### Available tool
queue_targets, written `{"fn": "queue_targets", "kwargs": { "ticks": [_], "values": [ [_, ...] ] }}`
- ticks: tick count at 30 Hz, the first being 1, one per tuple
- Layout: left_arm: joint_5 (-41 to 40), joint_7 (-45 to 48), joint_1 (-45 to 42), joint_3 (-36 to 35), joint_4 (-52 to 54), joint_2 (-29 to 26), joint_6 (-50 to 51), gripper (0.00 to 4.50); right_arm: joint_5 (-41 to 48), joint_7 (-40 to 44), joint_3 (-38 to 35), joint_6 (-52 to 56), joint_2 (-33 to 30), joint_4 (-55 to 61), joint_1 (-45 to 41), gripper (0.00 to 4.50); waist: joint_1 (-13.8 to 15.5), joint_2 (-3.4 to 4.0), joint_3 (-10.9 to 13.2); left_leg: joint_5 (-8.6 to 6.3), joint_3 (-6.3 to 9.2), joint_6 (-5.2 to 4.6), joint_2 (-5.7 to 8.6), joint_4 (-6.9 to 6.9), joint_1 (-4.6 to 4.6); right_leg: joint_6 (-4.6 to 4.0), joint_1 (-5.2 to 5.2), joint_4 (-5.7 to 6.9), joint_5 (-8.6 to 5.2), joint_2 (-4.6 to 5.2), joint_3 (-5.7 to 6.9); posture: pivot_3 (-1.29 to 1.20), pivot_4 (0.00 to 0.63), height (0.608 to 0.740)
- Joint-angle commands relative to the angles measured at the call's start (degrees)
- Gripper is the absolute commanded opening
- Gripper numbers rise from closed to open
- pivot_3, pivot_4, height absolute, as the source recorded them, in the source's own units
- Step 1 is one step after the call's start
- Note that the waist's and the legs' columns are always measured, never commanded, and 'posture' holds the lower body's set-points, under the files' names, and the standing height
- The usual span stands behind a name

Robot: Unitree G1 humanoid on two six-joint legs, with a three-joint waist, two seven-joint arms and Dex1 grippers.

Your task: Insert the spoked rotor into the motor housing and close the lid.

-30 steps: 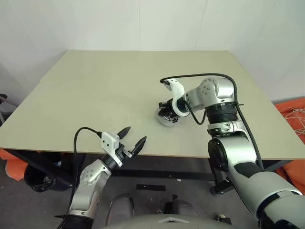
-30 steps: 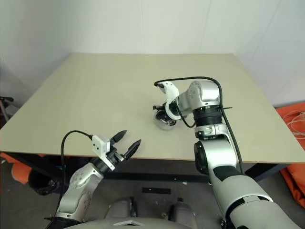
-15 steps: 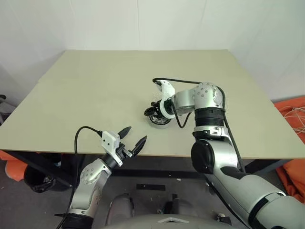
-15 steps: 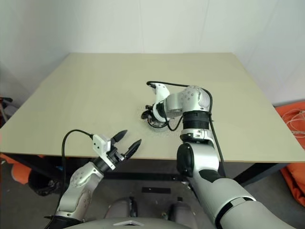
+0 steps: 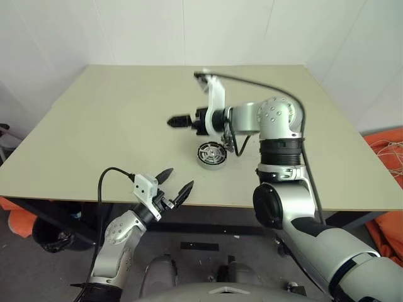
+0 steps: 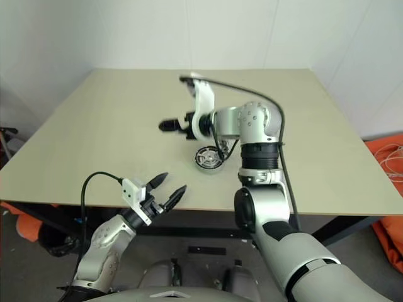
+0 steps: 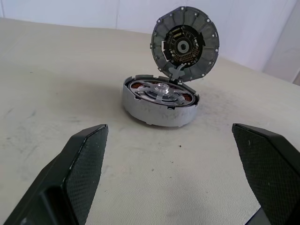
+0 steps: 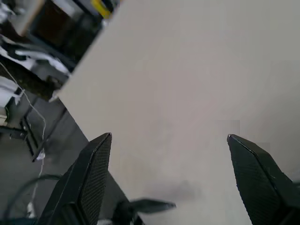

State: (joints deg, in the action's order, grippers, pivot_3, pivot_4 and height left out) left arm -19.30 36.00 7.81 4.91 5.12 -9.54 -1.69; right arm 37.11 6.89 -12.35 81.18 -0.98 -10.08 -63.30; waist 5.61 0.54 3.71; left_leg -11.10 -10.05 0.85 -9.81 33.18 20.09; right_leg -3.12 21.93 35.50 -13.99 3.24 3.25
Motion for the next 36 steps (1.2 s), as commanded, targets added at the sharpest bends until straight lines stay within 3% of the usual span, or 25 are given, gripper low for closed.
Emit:
{"fn": "queue_targets", "kwargs": {
  "ticks": [1,7,11,15,22,36],
  "values": [
    [-1.1,0.4,-0.5,0.0,2.3,-0.1,0.3,4.50,-3.0,6.4,4.7,-11.6,-3.4,3.1,-0.3,3.55,0.0,-0.01,0.0,0.00,0.00,0.00,0.00,0.01,-0.01,0.00,-0.02,0.00,0.00,0.00,0.00,0.00,0.000,0.740],
    [-1.4,0.0,-0.8,-0.1,3.2,-0.4,1.2,4.50,-21.3,14.5,20.7,-39.5,-14.2,-1.7,5.5,1.52,0.0,-0.11,0.0,0.02,0.00,0.02,0.00,0.09,-0.01,0.00,-0.08,0.01,0.00,0.01,0.00,0.00,0.000,0.740],
    [-1.3,-0.4,-0.6,-0.4,3.9,-0.5,1.5,4.50,-29.6,16.9,25.0,-52.5,-18.4,-7.4,8.9,0.04,-0.2,-0.12,0.0,0.02,0.00,0.01,-0.01,0.12,0.01,-0.21,-0.06,0.03,0.11,0.00,0.00,0.00,0.000,0.740],
    [-1.3,-0.6,-0.4,-0.6,4.1,-0.6,1.6,4.50,-35.7,17.3,26.3,-61.0,-21.6,-13.7,11.5,0.01,-0.2,-0.12,0.0,-0.01,0.00,-0.06,0.00,0.13,0.05,-0.45,-0.03,0.02,0.23,0.00,0.00,0.00,0.000,0.740],
    [-1.3,0.1,-0.4,-0.8,3.0,-0.8,1.0,4.50,-42.6,21.9,28.6,-65.4,-26.3,-19.1,15.2,0.01,-0.2,-0.13,0.0,-0.06,-0.01,-0.18,0.00,0.20,0.06,-0.48,-0.06,0.02,0.24,0.00,0.00,0.00,0.000,0.740],
    [-1.3,0.7,-0.4,-1.1,2.5,-0.9,0.7,4.50,-40.6,28.1,25.7,-63.4,-24.2,-12.2,21.4,0.01,-0.2,-0.13,0.0,-0.28,-0.02,-0.66,-0.05,0.48,0.01,-0.49,-0.19,0.07,0.25,-0.01,0.00,0.00,0.000,0.740]
  ]
}}
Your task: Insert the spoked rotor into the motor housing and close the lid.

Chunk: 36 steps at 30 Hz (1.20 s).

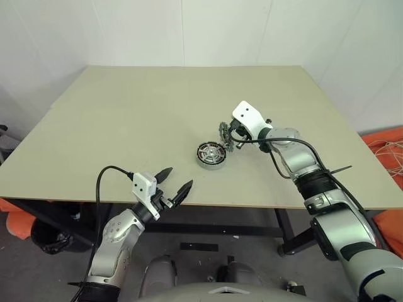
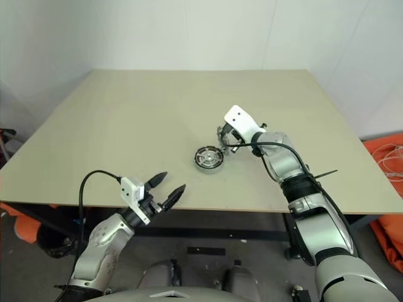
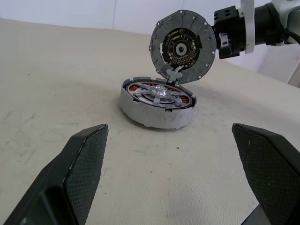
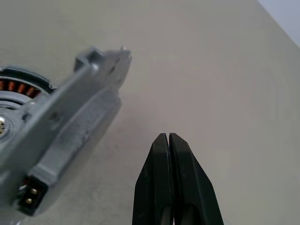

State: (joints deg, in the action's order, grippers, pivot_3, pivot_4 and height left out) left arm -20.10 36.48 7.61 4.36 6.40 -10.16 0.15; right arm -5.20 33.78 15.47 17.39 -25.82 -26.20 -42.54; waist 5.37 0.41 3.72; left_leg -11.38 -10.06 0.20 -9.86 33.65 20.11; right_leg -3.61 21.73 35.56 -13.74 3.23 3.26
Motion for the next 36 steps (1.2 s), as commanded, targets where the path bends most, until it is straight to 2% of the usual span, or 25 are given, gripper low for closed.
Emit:
{"fn": "queue_targets", "kwargs": {
  "ticks": [1,7,30,36],
  "values": [
    [-0.5,0.2,-0.1,-0.6,1.2,-0.3,-1.1,4.50,2.4,2.2,-2.3,0.9,1.0,5.3,1.4,0.01,0.0,0.00,0.0,-0.02,0.00,-0.03,0.00,0.04,0.00,0.00,-0.05,0.00,0.00,0.00,0.00,0.00,0.000,0.740],
    [-0.5,0.4,-0.1,-0.6,1.1,-0.3,-1.3,4.50,4.5,4.8,-2.4,5.1,3.1,11.0,3.9,0.01,-0.1,0.00,0.0,-0.11,0.01,-0.17,-0.04,0.22,-0.03,0.01,-0.14,0.00,0.00,0.00,0.00,0.00,0.000,0.740],
    [-0.5,0.0,0.0,-0.5,2.2,-0.7,-0.5,4.50,5.3,-0.7,-1.9,15.4,13.1,16.8,8.5,0.01,-0.1,0.00,0.0,-0.12,0.03,-0.16,-0.06,0.31,-0.12,0.24,-0.24,0.07,-0.12,0.00,0.00,0.00,0.000,0.740],
    [-0.4,-0.1,0.1,-0.3,2.3,-0.6,-0.6,4.50,4.8,-0.7,-0.7,17.6,13.8,17.3,10.0,0.01,-0.1,0.00,0.0,-0.12,0.03,-0.16,-0.05,0.31,-0.20,0.36,-0.34,0.07,-0.18,0.00,0.00,0.00,0.000,0.740]
  ]
}}
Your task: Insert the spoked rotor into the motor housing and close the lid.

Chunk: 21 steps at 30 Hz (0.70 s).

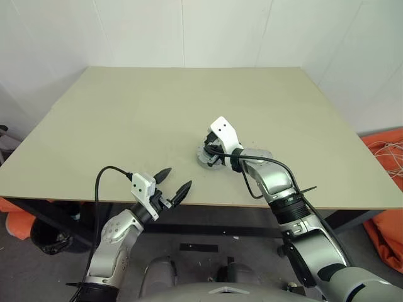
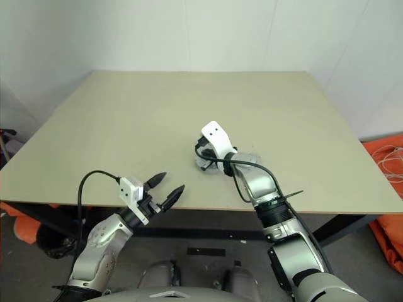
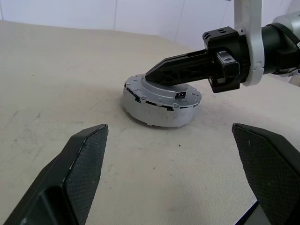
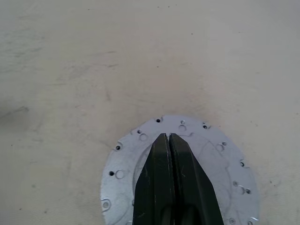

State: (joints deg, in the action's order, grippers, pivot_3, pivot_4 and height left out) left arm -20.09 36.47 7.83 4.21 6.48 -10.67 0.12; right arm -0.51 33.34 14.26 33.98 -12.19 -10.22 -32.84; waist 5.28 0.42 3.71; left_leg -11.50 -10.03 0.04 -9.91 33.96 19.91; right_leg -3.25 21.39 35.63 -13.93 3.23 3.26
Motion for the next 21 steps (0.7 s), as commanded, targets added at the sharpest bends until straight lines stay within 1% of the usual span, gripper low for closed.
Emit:
{"fn": "queue_targets", "kwargs": {
  "ticks": [1,4,5,8,10,13,16,21],
  "values": [
    [-0.4,-0.1,-0.1,-0.1,2.2,-0.1,-0.6,4.50,1.0,-0.9,-0.9,1.7,0.9,1.2,-0.1,0.01,0.0,0.00,0.0,0.00,0.00,0.00,0.00,0.00,-0.06,0.04,-0.07,0.00,-0.02,0.00,0.00,0.00,0.000,0.740],
    [-0.3,0.0,-0.1,0.0,2.3,-0.1,-0.6,4.50,4.7,-2.1,-5.5,2.8,2.9,1.8,-1.5,0.01,0.0,0.01,0.0,0.00,0.00,0.01,0.00,0.00,-0.17,0.11,-0.15,0.00,-0.06,0.00,0.00,0.00,0.000,0.740],
    [-0.3,-0.1,-0.1,0.0,2.3,-0.1,-0.5,4.50,6.0,-1.8,-7.0,0.2,3.3,2.4,-1.7,0.01,0.0,0.00,0.0,0.00,0.01,0.01,0.00,-0.01,-0.15,0.11,-0.13,0.00,-0.06,0.00,0.00,0.00,0.000,0.740],
    [-0.4,0.0,-0.2,0.0,2.2,-0.1,-0.5,4.50,9.7,3.5,-9.6,-6.7,1.6,3.8,-2.0,0.01,0.1,0.00,0.0,0.00,0.00,0.01,0.01,0.00,-0.13,0.11,-0.13,-0.01,-0.06,0.01,0.00,0.00,0.000,0.740],
    [-0.5,0.1,-0.4,0.0,2.0,-0.1,-0.5,4.50,10.7,6.3,-9.6,-8.8,-0.1,3.7,-1.9,0.01,0.2,0.00,0.0,-0.01,0.01,0.00,0.02,0.00,-0.11,0.12,-0.15,-0.03,-0.06,0.01,0.00,0.00,0.000,0.740],
    [-0.6,0.4,-0.6,0.0,1.5,-0.1,-0.6,4.50,10.2,8.2,-9.3,-11.5,-2.6,-0.1,-2.5,0.59,0.1,0.00,0.0,-0.02,0.01,-0.03,0.02,0.00,-0.08,0.04,-0.14,-0.03,-0.02,0.01,0.00,0.00,0.000,0.740],
    [-0.6,0.4,-0.5,-0.1,1.4,0.0,-0.8,4.50,10.0,9.2,-9.0,-13.3,-3.6,-2.9,-3.1,1.56,0.0,0.00,0.0,-0.02,0.01,-0.03,0.01,0.00,-0.08,-0.13,-0.13,-0.03,0.08,0.00,0.00,0.00,0.000,0.740],
    [-0.3,0.1,-0.1,-0.2,1.6,0.0,-1.2,4.50,9.8,10.7,-8.8,-15.8,-4.3,-7.7,-4.5,3.28,0.0,0.00,0.0,-0.02,0.01,-0.03,0.01,0.01,-0.06,-0.09,-0.12,-0.03,0.05,0.00,0.00,0.00,0.000,0.740]
  ]
}}
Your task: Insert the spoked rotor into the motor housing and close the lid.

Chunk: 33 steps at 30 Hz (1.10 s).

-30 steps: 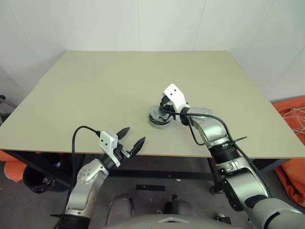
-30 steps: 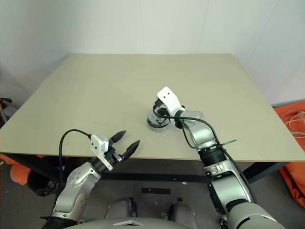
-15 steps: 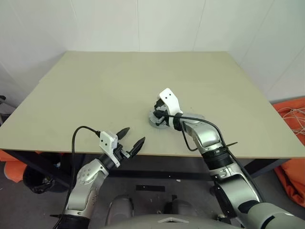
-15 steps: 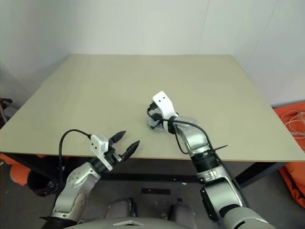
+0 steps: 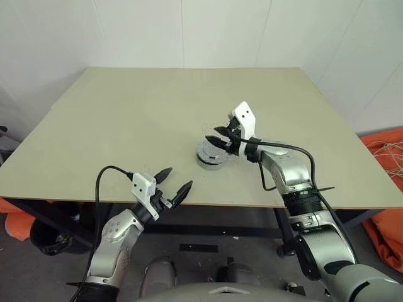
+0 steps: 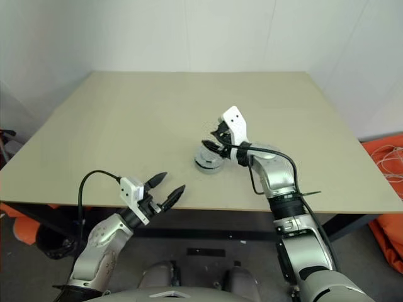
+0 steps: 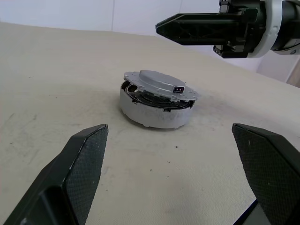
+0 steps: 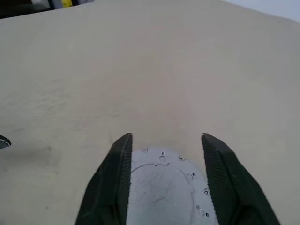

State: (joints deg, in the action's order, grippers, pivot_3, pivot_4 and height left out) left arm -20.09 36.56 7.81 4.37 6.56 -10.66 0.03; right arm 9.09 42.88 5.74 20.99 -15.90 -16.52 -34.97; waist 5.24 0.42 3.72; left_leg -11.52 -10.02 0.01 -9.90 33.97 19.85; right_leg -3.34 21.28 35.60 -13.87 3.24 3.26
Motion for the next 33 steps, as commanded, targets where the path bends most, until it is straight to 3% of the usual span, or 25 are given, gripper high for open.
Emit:
{"fn": "queue_targets", "kwargs": {
  "ticks": [1,4,17,33],
  "values": [
    [-0.3,0.0,0.0,-0.4,1.5,-0.1,-1.2,4.50,0.1,1.6,-0.3,-3.4,-0.8,-2.6,-2.8,3.60,0.0,0.00,0.0,0.00,0.00,-0.01,0.00,0.02,0.00,0.00,-0.01,0.00,0.00,0.00,0.00,0.00,0.000,0.740],
    [-0.2,0.0,0.2,-0.5,1.7,-0.2,-1.1,4.50,0.2,3.1,-0.4,-4.3,-1.1,-5.8,-4.0,4.48,0.0,0.00,0.0,-0.02,0.00,-0.03,0.00,0.04,0.03,-0.05,0.00,-0.01,0.03,0.00,0.00,0.00,0.000,0.740],
    [-0.4,0.3,0.3,-0.7,1.7,-0.7,-1.2,4.50,1.9,20.6,1.2,-3.3,-3.8,-15.4,-8.8,4.48,0.1,0.00,0.0,-0.05,0.00,-0.09,-0.03,0.12,0.09,-0.17,0.01,-0.01,0.10,0.00,0.03,0.00,0.000,0.740],
    [-0.3,0.1,0.2,-0.7,1.8,-0.7,-1.1,4.50,-2.2,20.7,1.8,-11.0,-1.6,-29.1,-13.9,4.48,0.2,0.00,0.0,-0.07,0.00,-0.12,-0.05,0.16,0.15,-0.20,0.06,-0.01,0.11,0.00,0.06,0.00,0.000,0.740]
  ]
}}
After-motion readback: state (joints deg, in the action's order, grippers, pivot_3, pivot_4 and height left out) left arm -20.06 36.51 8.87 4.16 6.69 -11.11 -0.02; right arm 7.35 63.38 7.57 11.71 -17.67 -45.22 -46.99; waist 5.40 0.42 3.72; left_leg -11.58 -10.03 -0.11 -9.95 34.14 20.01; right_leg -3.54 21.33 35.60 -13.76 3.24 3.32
